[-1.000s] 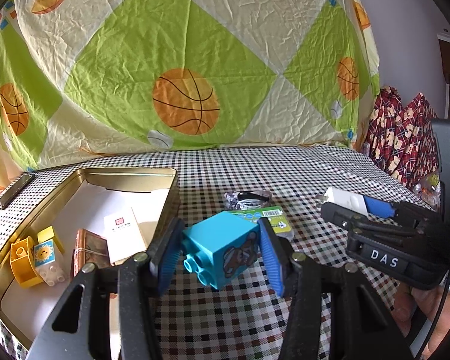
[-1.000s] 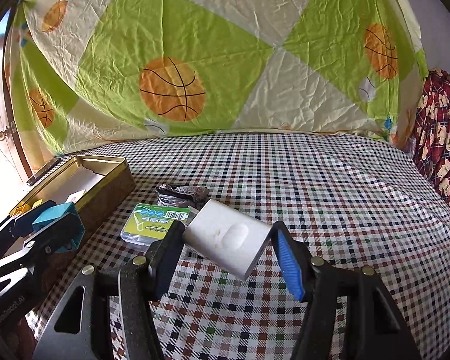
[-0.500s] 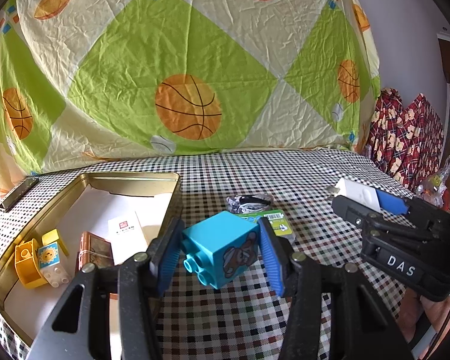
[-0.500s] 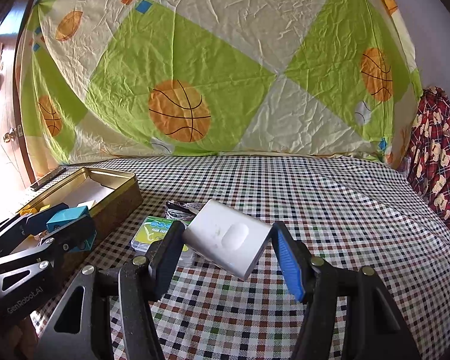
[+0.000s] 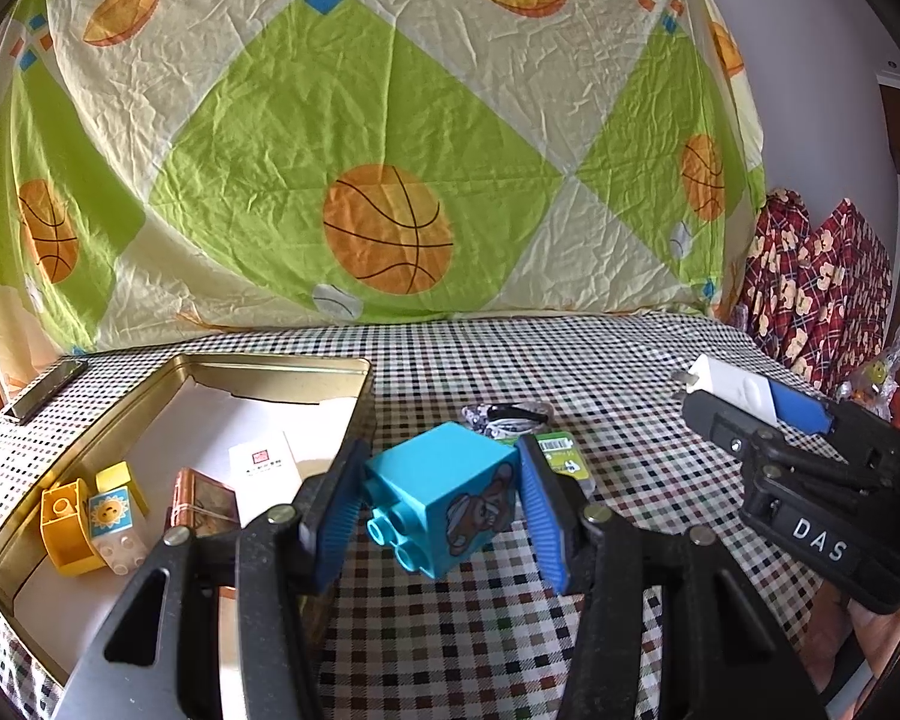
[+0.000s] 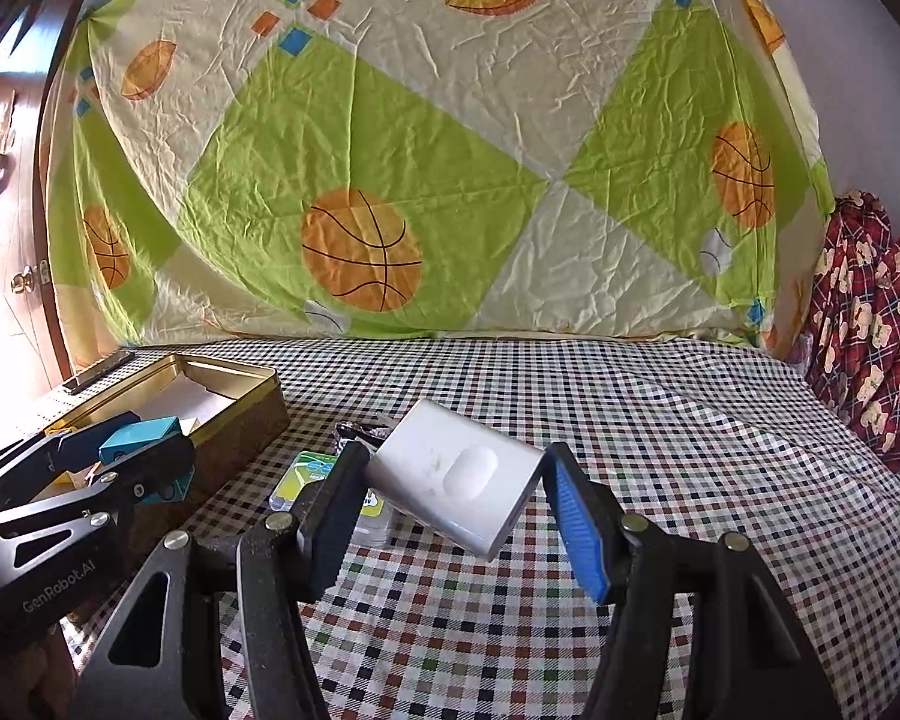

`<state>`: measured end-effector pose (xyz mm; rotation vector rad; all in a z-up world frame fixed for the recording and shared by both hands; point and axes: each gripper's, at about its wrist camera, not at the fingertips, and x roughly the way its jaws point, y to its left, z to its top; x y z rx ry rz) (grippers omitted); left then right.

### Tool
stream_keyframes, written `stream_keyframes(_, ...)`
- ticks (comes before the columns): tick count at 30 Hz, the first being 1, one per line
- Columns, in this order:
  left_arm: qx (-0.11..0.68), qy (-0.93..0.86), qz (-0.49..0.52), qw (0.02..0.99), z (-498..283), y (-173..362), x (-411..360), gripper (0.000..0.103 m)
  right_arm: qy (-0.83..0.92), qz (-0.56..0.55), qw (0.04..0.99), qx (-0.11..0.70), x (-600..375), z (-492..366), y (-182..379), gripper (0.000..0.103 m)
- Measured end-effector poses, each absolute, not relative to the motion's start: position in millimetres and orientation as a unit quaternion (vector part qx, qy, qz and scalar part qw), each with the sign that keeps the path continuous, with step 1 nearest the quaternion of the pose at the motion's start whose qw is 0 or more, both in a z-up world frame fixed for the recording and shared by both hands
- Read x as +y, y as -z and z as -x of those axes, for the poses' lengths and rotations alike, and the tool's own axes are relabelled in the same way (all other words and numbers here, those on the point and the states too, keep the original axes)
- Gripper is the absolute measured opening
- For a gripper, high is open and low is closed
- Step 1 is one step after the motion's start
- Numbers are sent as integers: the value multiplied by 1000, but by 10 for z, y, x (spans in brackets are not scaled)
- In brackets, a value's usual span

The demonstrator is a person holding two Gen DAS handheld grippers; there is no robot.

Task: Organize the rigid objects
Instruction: 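Lift and carry the blue block and white charger over the tin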

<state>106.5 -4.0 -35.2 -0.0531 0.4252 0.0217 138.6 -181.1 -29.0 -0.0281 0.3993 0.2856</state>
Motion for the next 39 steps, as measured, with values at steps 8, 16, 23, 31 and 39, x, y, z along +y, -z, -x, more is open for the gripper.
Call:
stream_keyframes(8, 196, -16, 23, 980, -1014, 340, -50, 50, -139, 10, 973, 182, -1846, -1335, 258, 62)
stream_keyframes(16, 182, -22, 20, 983, -964, 330, -53, 50, -137, 8, 977, 162, -1863, -1268, 224, 62)
stream_keyframes(23, 173, -26, 20, 984, -928, 328, -45, 50, -137, 3, 980, 145, -1896, -1186, 201, 62)
stream_keyframes(31, 166, -29, 19, 986, -905, 312, -46, 50, -136, 0, 983, 123, -1918, -1087, 173, 62)
stream_keyframes(39, 163, -30, 20, 986, -894, 309, -30, 50, -133, -3, 985, 108, -1932, -1021, 154, 62)
